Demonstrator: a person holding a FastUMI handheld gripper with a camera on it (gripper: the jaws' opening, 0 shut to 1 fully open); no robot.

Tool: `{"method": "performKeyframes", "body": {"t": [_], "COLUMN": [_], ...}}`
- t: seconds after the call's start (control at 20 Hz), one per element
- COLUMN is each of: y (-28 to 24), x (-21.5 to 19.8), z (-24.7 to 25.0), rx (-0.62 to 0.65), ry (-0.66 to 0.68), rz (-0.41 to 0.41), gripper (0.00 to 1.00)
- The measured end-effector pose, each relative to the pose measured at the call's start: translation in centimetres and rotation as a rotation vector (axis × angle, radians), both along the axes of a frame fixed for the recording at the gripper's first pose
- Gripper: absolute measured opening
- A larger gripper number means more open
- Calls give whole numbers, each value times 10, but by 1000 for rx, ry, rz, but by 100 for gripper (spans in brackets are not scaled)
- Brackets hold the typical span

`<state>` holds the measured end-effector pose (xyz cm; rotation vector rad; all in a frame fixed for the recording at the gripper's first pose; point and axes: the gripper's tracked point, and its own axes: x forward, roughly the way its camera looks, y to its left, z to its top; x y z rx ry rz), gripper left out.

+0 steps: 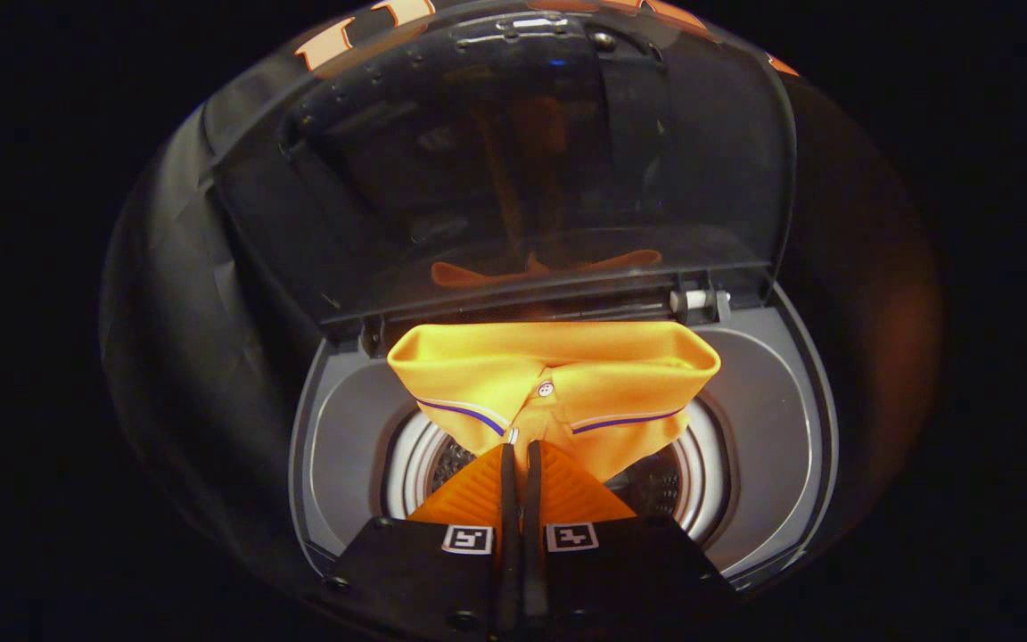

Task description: Put the clothes into the washing machine and then close the washing machine lid.

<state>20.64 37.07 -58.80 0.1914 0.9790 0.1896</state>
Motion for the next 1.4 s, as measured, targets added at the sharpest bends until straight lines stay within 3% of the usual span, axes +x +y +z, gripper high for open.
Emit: {"method": "performKeyframes", "body": {"t": [0.6, 0.75, 0.85, 0.9, 1.1, 1.25, 1.4], "y": [-2, -6, -10, -7, -7, -9, -7], "x": [-6, 1, 2, -1, -6, -9, -10], "z": [-48, -42, -39, -38, -30, -23, -11], "rx": [-75, -84, -95, -86, -69, -76, -67], "ry": [72, 30, 32, 41, 24, 14, 3], "rz": [-4, -6, -6, -2, -2, 0, -10], "gripper": [11, 23, 23, 27, 82, 99, 99]}}
